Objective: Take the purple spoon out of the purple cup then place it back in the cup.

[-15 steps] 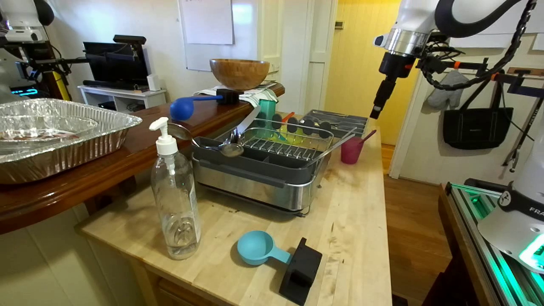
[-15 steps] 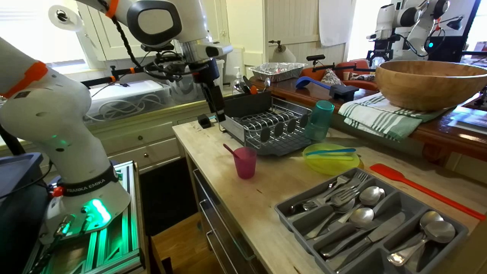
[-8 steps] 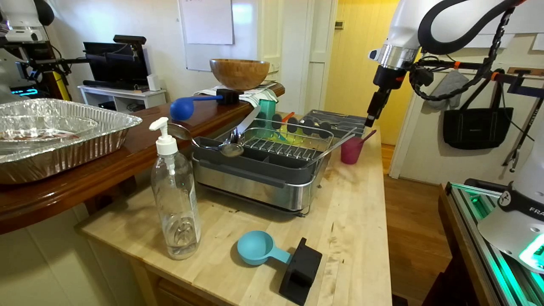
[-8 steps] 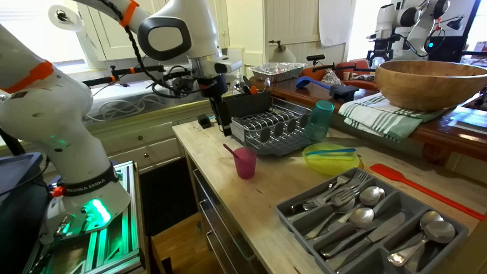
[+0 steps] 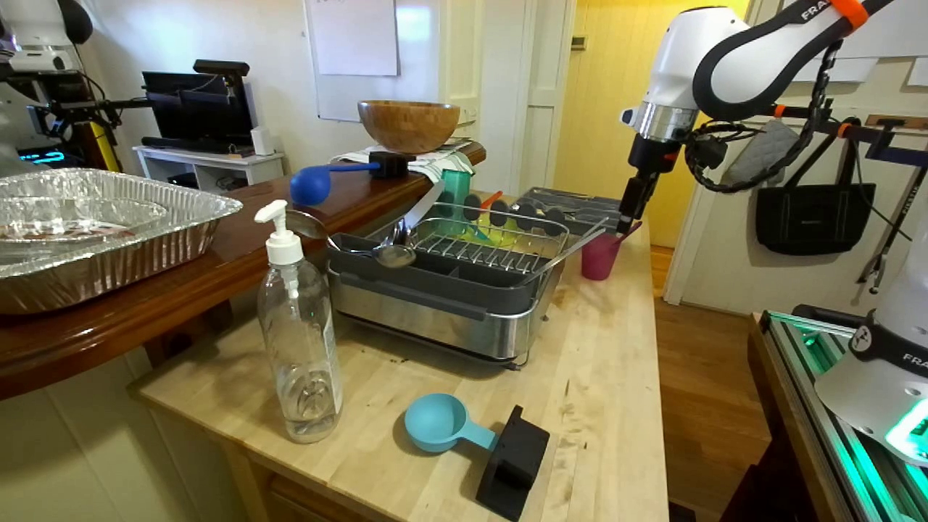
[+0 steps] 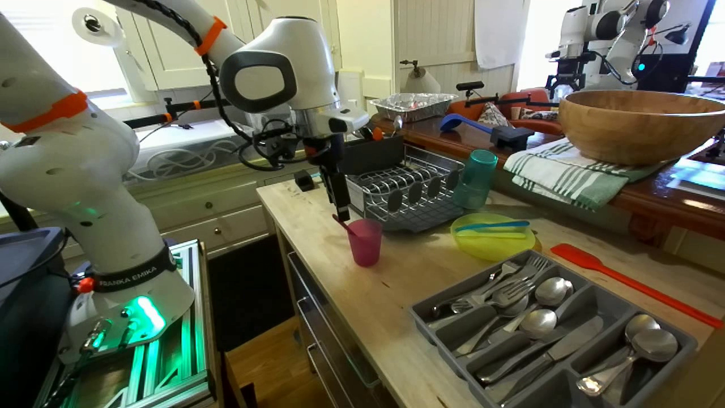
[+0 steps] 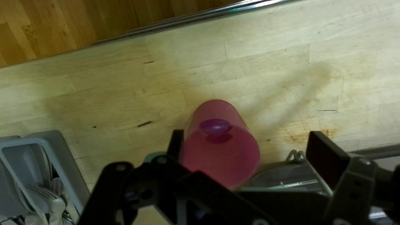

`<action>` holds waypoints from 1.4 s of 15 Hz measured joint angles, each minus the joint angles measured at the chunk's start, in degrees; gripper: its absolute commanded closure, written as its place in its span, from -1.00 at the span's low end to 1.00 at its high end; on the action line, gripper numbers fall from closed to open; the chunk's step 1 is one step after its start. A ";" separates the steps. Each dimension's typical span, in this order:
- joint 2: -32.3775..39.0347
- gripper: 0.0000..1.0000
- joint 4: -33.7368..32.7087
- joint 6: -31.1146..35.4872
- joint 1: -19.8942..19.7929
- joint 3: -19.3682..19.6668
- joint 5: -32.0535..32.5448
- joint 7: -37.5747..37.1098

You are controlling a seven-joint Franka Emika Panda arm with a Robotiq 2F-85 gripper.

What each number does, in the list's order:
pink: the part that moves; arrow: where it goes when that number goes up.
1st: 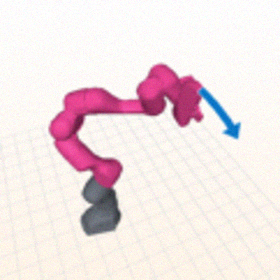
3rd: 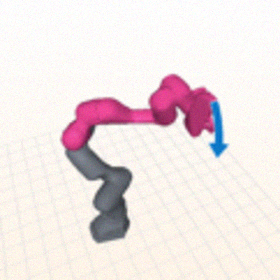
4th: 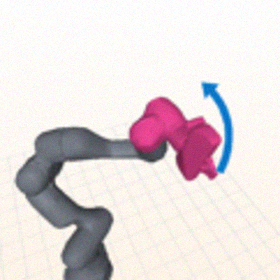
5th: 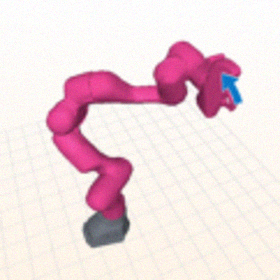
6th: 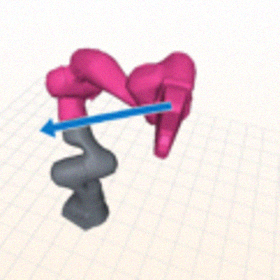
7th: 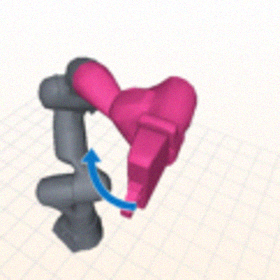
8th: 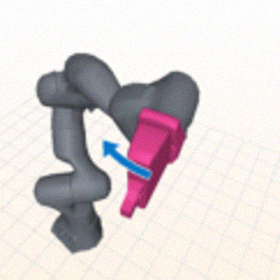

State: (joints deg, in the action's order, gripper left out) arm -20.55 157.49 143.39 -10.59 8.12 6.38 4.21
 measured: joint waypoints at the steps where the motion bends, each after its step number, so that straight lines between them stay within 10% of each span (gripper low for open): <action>1: 0.70 -0.82 0.00 0.47 -0.03 0.00 0.00 0.00; 11: 4.44 0.90 -0.01 2.80 -0.24 0.00 0.00 0.00; 21: 3.32 0.88 -0.53 2.70 -0.62 -0.02 0.25 0.03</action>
State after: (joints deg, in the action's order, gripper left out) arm -17.23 156.96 146.10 -11.21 8.10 6.63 4.24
